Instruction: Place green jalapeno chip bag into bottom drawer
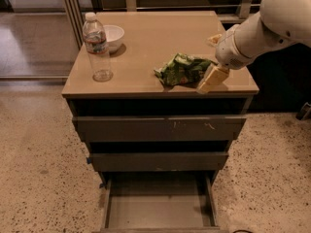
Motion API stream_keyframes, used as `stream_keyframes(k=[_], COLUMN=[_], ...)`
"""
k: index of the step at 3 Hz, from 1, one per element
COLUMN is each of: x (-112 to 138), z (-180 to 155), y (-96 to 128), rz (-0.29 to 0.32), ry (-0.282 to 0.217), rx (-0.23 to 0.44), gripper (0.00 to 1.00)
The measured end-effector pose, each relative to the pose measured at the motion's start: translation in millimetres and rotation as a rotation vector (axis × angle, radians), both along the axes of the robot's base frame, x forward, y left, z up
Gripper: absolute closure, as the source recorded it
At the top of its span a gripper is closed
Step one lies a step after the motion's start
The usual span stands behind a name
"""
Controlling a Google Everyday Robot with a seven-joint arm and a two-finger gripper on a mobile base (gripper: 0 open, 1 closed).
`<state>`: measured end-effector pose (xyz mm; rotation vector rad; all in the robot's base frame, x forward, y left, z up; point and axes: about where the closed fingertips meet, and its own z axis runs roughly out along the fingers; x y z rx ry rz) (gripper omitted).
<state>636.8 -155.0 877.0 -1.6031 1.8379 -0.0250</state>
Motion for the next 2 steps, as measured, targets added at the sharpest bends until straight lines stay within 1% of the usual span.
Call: stream_keyframes(k=[1, 2], x=[10.1, 14.3], z=[-4.3, 0.1], y=[-10.2, -19.0], rz=[-0.018, -0.041], ry=[-0.002, -0.006], rx=[-0.008, -0.016], gripper=[0.42, 0.73])
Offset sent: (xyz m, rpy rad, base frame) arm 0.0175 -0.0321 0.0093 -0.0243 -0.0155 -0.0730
